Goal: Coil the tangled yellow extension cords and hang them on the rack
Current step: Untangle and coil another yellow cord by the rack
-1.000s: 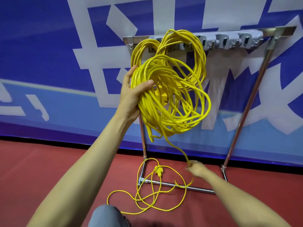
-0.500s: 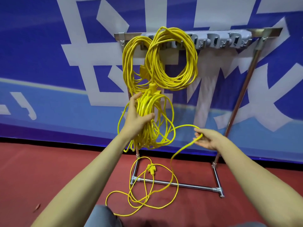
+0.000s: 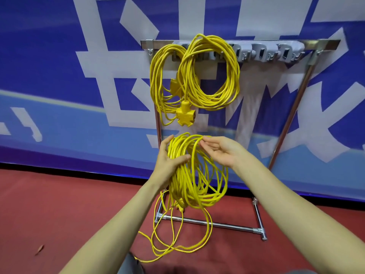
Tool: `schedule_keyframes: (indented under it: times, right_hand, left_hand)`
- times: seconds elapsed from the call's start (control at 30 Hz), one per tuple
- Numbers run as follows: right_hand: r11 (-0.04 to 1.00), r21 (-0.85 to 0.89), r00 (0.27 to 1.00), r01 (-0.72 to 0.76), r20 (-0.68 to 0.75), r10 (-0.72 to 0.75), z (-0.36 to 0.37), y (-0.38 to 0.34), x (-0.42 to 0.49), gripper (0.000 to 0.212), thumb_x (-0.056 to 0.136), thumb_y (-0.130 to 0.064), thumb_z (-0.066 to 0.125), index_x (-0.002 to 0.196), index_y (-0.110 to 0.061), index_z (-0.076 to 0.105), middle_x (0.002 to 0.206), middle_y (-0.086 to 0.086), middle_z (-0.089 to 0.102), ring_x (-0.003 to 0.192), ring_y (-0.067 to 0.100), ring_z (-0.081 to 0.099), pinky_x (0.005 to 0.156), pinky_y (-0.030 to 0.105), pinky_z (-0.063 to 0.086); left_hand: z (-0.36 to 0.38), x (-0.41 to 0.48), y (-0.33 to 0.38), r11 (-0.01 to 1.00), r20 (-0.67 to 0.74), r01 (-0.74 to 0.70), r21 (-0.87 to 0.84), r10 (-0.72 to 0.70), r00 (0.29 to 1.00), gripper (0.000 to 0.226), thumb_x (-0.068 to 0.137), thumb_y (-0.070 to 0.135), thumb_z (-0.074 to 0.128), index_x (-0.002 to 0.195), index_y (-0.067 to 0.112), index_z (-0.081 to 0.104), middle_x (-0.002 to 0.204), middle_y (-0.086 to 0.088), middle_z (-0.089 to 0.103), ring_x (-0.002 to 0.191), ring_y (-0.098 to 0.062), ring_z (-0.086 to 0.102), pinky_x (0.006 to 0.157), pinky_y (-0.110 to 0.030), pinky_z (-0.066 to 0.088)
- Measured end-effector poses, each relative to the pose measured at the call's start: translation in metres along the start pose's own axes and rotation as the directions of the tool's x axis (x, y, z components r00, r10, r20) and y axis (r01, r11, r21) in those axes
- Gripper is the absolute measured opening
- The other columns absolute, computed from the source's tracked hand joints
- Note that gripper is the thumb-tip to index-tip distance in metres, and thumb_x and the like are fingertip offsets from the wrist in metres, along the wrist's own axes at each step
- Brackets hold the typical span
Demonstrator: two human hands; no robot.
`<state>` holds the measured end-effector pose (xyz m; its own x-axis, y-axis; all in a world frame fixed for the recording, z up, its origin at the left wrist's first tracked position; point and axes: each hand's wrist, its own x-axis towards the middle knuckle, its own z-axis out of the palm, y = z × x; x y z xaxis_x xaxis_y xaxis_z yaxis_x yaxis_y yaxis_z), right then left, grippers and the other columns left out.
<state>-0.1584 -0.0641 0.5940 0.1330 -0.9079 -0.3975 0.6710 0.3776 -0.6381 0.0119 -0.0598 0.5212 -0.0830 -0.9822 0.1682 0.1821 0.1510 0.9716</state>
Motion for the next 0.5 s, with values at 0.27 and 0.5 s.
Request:
schedule_keyframes:
  times: [0.27,0.5]
  right_hand:
    - [0.999,-0.016,0.994,0.042,-0.099,-0.044,0.005,0.021,0.005,0.012,0.091,0.014,0.045,0.094,0.011,0.056,0.095,0.019,0.057,0.1,0.025,0.056,0.089,0.024,0.046]
    - [0.999,0.017,0.991,0.035,-0.134,-0.032,0.008,0.028,0.007,0.011,0.09,0.013,0.048,0.094,0.008,0.057,0.099,0.017,0.056,0.103,0.024,0.055,0.088,0.018,0.046]
  left_hand:
    - [0.007,-0.006,-0.002,0.957,0.114,0.194,-0.218,-0.172,0.978,0.072,0.073,-0.003,0.071,0.134,0.023,0.044,0.088,0.003,0.075,0.082,-0.02,0.071,0.071,-0.033,0.059]
    - [0.018,-0.014,0.001,0.99,0.107,0.135,-0.028,-0.131,0.986,0.075,0.074,-0.007,0.075,0.132,0.023,0.039,0.097,-0.004,0.07,0.078,-0.014,0.07,0.063,-0.028,0.056]
